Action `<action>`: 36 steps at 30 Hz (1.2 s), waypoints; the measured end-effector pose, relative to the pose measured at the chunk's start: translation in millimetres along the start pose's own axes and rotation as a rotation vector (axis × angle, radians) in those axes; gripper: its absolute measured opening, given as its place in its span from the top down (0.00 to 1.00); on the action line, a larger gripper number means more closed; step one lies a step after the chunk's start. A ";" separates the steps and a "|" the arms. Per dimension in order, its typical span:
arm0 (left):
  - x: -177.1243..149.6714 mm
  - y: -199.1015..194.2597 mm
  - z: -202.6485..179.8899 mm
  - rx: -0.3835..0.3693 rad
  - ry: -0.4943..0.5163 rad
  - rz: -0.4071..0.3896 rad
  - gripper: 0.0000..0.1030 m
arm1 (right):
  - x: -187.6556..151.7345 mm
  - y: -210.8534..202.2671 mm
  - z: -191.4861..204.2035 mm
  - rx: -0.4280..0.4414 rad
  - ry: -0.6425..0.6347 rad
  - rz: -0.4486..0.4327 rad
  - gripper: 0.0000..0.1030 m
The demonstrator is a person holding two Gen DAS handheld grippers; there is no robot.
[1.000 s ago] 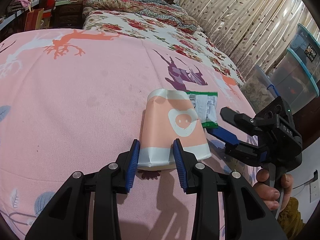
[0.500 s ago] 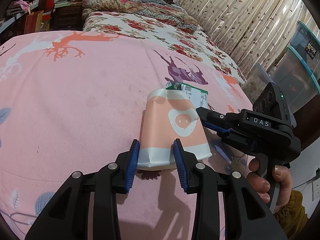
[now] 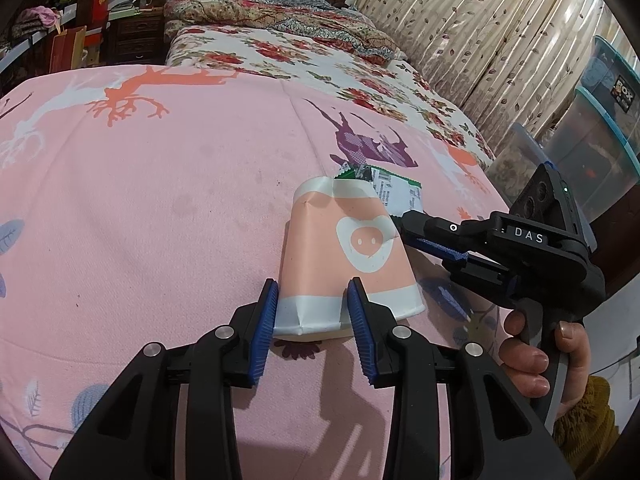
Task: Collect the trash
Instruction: 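Hold the cup in the left tool while the right grasps the green-white wrapper, then carry cup and wrapper to the tan bin and open both tools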
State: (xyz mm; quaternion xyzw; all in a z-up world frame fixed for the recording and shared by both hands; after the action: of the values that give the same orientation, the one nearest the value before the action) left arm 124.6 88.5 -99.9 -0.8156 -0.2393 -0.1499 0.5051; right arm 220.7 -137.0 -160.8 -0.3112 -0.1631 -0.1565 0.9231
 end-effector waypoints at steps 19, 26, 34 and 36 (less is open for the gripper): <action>3.5 -0.9 9.4 -0.076 -0.066 0.022 0.71 | -25.1 -44.2 9.1 -0.093 -0.101 -0.068 0.90; 6.0 -5.5 2.9 -0.149 -0.110 0.055 0.76 | -48.7 -110.2 -9.7 -0.091 -0.069 -0.151 0.90; 2.8 14.5 -85.9 -0.229 0.023 0.150 0.78 | -58.9 -198.5 -39.2 -0.158 -0.036 -0.333 0.90; 4.0 25.7 -114.3 -0.250 0.064 0.177 0.78 | -60.9 -221.6 -48.8 -0.174 -0.020 -0.373 0.90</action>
State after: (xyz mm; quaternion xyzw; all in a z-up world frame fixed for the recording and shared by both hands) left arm 141.6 -22.6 -66.5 -0.8848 -0.1300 -0.1594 0.4182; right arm 89.5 -324.0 -105.7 -0.3556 -0.2129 -0.3350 0.8461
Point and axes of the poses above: each gripper's, at about its wrist camera, not at the fingertips, and y roughly the way its jaws point, z to its left, x to its top, the point moved 2 cm from there along y, roughly the way its jaws point, and after that the axes turned 10 degrees about -y, right-handed, at the moved point
